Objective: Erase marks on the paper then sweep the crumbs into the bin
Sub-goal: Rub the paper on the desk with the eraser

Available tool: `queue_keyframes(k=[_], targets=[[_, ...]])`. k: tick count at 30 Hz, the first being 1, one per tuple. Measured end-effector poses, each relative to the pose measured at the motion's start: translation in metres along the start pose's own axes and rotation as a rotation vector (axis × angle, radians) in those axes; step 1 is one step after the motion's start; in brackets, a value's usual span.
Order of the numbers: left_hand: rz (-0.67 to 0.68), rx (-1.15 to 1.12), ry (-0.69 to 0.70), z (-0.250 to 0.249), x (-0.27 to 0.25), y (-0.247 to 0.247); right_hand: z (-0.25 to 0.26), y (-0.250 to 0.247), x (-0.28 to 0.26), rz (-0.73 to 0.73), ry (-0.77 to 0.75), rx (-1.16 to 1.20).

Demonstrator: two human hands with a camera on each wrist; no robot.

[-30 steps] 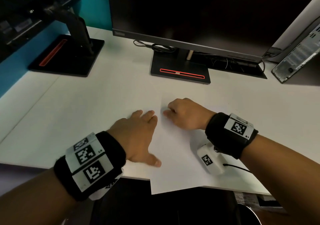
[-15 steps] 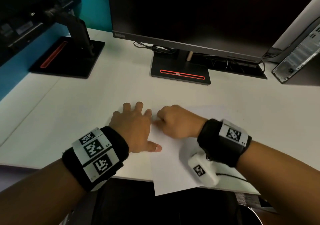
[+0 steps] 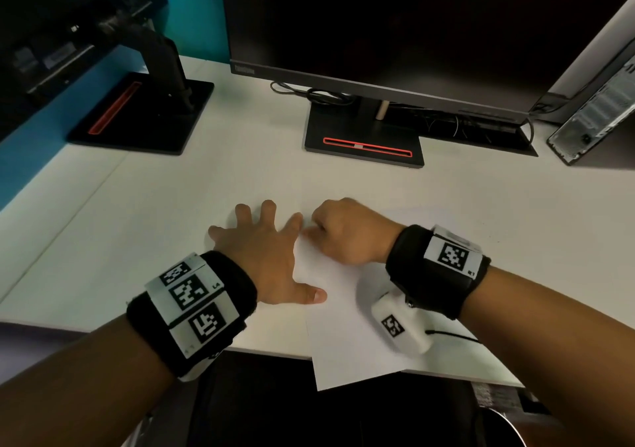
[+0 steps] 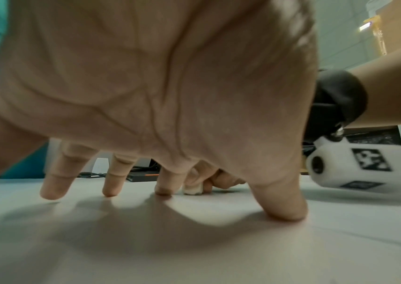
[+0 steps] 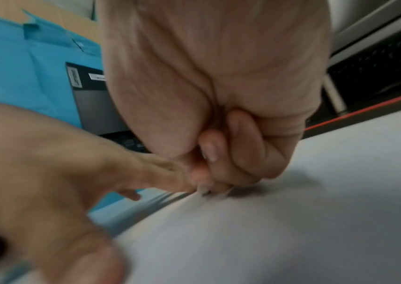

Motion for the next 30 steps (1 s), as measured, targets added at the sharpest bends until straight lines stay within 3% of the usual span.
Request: queue_keyframes(k=[2,7,12,20,26,30], targets=[[-0.001,0.005,-0.006,0.0,0.001,0.001,0.005,0.009,-0.002,0.045,-0.018,0.02],[0.034,0.048,-0.031,0.001,-0.001,0.002,-0.01,-0.013,0.008,-0.076,0.075,0.059],[0.015,0.061,-0.036,0.0,0.0,0.0,0.0,0.003,0.001,0.019,0.055,0.08],[0.03,0.081,-0.032,0.001,0.0,0.0,-0.047,-0.038,0.002,-0.192,0.259,0.089],[0.036,0.083,-0.026,0.0,0.0,-0.001,-0.019,-0.01,0.003,-0.075,0.147,0.093],[0.045,0.083,-0.021,0.001,0.0,0.0,-0.047,-0.034,-0.003,-0.153,0.259,0.099]])
Point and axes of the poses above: each hand's wrist, its own x-axis towards the middle knuckle, its own y-axis out of the palm, z = x × y, the point moved 7 cm from there along x, towards the middle knuckle, and after that the axes turned 15 degrees about x, right-handed, at the moved point
